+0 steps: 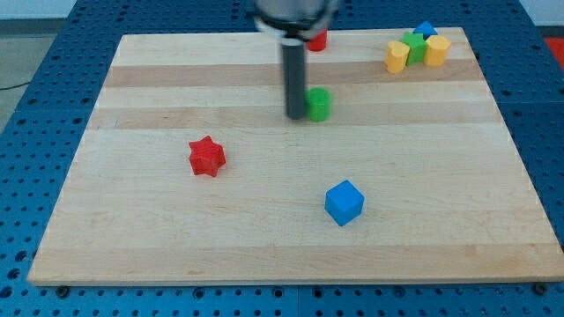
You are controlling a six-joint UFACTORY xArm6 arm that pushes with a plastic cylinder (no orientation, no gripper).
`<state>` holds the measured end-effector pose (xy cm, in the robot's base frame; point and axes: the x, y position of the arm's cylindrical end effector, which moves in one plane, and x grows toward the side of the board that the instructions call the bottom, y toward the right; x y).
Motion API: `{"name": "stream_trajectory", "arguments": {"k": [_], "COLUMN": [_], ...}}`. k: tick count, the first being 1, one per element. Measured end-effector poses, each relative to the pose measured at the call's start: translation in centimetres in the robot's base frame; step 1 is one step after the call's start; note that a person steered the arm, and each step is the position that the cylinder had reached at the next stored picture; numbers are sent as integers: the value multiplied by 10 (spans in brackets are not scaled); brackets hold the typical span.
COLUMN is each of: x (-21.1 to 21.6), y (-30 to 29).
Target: Slide the green circle to group of blocks
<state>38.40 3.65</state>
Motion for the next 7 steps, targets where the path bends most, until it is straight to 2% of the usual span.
{"name": "stream_trajectory", "arguments": {"k": [1,2,3,4,6,7], "x": [0,1,22,4,-42,-54], "y": [90,117,62,32,125,141]}}
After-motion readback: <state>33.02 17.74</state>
